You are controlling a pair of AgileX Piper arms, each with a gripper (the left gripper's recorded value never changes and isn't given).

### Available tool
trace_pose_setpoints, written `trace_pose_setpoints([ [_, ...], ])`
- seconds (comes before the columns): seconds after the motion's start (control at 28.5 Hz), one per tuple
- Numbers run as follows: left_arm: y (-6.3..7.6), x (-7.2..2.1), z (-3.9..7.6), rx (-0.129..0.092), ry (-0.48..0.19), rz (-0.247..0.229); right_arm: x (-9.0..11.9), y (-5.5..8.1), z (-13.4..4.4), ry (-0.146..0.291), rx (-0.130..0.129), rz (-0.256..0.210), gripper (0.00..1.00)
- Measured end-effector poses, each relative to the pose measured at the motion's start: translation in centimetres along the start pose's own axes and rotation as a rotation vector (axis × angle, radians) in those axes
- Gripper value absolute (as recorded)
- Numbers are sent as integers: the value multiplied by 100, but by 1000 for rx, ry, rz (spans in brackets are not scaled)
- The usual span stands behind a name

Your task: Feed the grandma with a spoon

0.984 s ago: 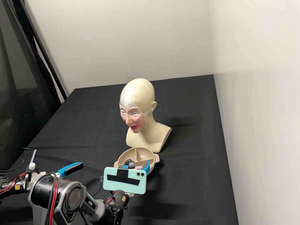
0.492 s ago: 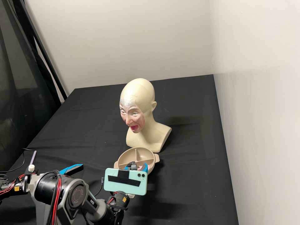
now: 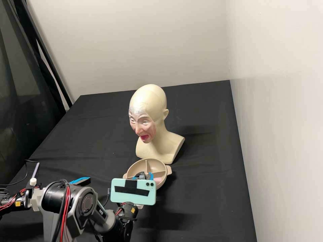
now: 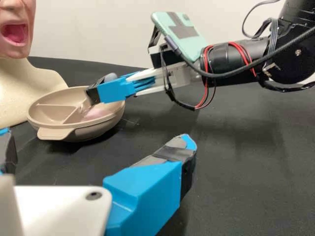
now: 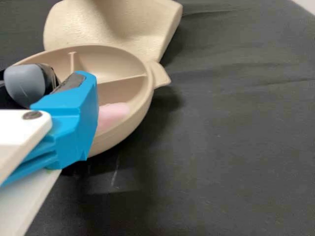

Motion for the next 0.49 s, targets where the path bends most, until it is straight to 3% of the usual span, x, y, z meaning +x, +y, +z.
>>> trace_pose_setpoints([
  [0.25, 23, 21, 18, 1, -6, 8, 77, -99, -20, -10, -6, -49, 0],
  [0.49, 24, 34, 52, 3, -17, 9, 91, -134, -35, -10, -4, -55, 0],
])
